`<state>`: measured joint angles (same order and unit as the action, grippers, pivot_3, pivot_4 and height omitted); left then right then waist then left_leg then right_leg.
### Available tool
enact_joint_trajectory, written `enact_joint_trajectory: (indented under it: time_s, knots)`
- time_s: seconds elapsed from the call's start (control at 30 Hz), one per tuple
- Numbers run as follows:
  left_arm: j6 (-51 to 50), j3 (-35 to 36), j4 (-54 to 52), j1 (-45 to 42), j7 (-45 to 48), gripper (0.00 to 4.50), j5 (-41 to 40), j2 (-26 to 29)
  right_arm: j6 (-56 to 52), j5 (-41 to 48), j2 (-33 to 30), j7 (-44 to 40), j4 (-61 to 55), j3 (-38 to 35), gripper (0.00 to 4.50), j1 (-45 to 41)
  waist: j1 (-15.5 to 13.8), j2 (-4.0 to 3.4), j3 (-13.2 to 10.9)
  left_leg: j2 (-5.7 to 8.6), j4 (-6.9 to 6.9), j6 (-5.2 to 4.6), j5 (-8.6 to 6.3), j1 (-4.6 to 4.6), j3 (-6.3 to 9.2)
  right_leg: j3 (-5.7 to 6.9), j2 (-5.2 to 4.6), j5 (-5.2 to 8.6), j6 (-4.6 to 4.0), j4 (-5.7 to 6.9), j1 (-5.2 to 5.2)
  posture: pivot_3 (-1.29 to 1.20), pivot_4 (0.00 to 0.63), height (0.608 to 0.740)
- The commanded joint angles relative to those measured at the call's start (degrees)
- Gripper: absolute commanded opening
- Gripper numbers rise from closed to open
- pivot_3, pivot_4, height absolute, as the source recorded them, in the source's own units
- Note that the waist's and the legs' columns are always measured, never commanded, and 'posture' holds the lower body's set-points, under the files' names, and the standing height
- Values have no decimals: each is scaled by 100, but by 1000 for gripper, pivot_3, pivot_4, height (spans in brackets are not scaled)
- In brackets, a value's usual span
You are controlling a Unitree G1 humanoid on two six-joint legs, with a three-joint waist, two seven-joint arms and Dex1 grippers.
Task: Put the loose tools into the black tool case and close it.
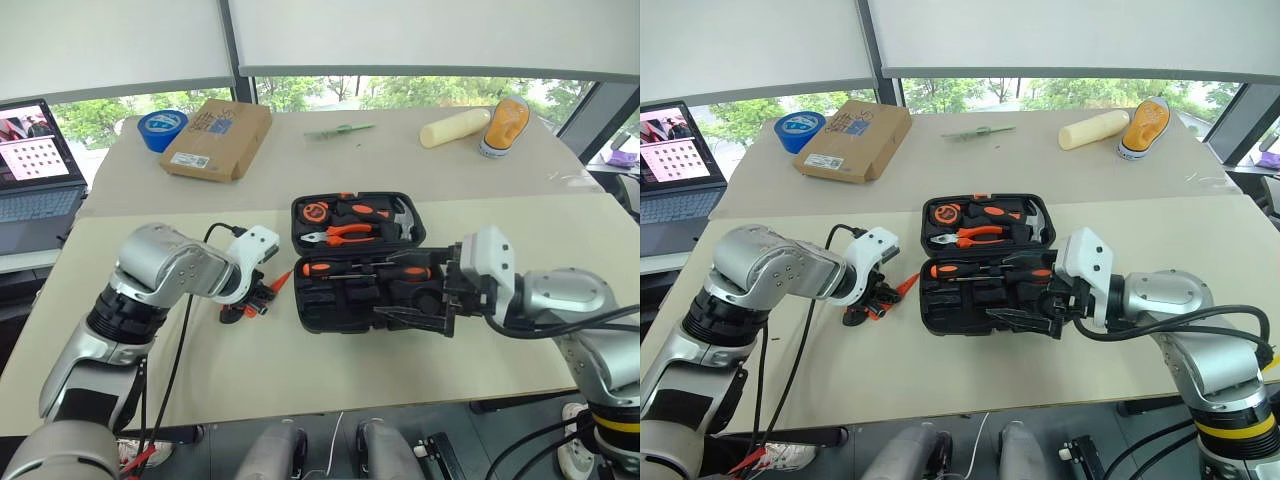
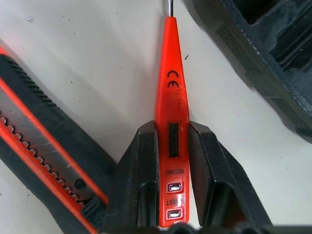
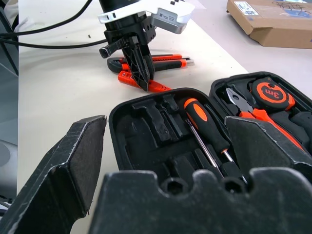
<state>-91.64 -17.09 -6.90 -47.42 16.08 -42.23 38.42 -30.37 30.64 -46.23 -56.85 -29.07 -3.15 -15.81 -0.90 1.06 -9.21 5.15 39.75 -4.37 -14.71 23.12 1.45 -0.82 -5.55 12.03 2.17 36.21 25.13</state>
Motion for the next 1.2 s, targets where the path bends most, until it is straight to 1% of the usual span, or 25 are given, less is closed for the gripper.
enact_joint_trajectory:
  time_s: [0.03,0.07,0.17,0.23,0.37,0.4,0.47,0.53,0.6,0.63,0.7,0.77,0.8,0.87,0.97,1.07,1.2]
  knots:
    - [33,-39,159,-287,314,390,229,231,30,108,-169,-78,-57,-243,4500,8,5,0,0,0,0,0,0,1,0,0,1,0,0,0,1,0,150,738]
    - [119,-75,182,-384,448,390,278,306,35,102,-207,-104,-47,-251,4500,39,11,0,0,0,0,0,0,3,0,1,2,0,0,0,3,0,150,738]
    - [983,-613,283,-932,1500,390,582,932,-162,232,-434,-263,-36,-310,4500,205,20,1,-1,-1,0,1,1,10,0,2,4,0,0,0,11,0,150,738]
    - [1987,-1006,340,-1193,2394,390,1016,1320,-258,350,-579,-403,-94,-371,4500,349,13,1,-2,-1,1,1,1,15,-1,2,4,0,-1,-2,14,0,150,738]
    - [3582,-1428,483,-1392,3895,390,1678,1631,-227,345,-724,-438,-136,-410,4500,488,10,0,-1,0,-2,3,1,13,-4,2,-27,0,-2,-12,5,0,150,738]
    - [4156,-1572,507,-1477,4439,390,1884,1633,-200,290,-742,-424,-126,-410,4500,527,7,0,-1,0,-1,1,0,12,-4,2,-32,0,-2,-12,4,0,150,738]
    - [4938,-1735,627,-1607,5142,390,2203,1500,-145,204,-756,-395,-93,-406,4500,571,0,1,-1,1,0,0,0,17,-4,4,-34,0,-2,-12,5,0,150,738]
    - [5569,-1832,957,-1762,5412,390,2407,866,-120,131,-734,-306,-60,-423,4500,605,-43,3,-2,2,4,-3,0,19,-4,4,-36,0,-2,-12,5,0,150,738]
    - [5932,-2041,1270,-1863,5630,390,2792,465,-132,128,-710,-243,-82,-452,4500,634,-90,3,-3,5,15,-17,3,34,-2,11,-40,0,-1,-17,5,0,150,738]
    - [6009,-2144,1413,-1910,5754,390,2974,329,-146,141,-700,-211,-107,-469,4500,647,-88,3,-3,7,23,-25,-1,35,-6,11,-41,-1,0,-15,4,0,150,738]
    - [5741,-2316,1780,-2091,5855,390,3197,-46,-173,169,-688,-131,-170,-509,4500,690,-88,3,-3,8,23,-31,-4,33,-15,9,-44,-1,2,-15,4,0,150,738]
    - [5560,-2424,2068,-2232,5941,390,3421,-353,-184,186,-689,-57,-222,-546,4500,740,-70,5,-4,7,23,-34,-4,34,-17,15,-27,-2,4,-13,7,0,150,738]
    - [5556,-2470,2130,-2253,6027,390,3514,-444,-184,190,-690,-26,-246,-570,4500,771,-59,6,-4,5,23,-36,-5,37,-20,10,-9,-2,4,-12,9,0,150,738]
    - [5437,-2511,2236,-2275,6160,390,3643,-625,-192,200,-679,46,-282,-621,4500,823,-31,6,-4,4,23,-38,-6,38,-20,9,-6,-2,5,-10,13,0,150,738]
    - [4924,-2569,2471,-2373,6269,390,3779,-903,-192,212,-659,133,-333,-675,4500,905,-25,6,-5,2,23,-42,-8,38,-20,8,-4,-2,6,-8,12,0,150,738]
    - [4263,-2509,2605,-2489,6394,390,3703,-1179,-164,190,-613,222,-379,-690,4500,977,-24,6,-5,2,32,-62,-20,38,-19,8,0,0,12,-6,9,0,150,738]
    - [4017,-2569,2625,-2516,6513,390,3815,-1261,-124,165,-511,372,-422,-689,4500,1011,-7,7,-5,2,41,-59,-18,40,-20,6,0,1,16,-3,10,0,150,738]
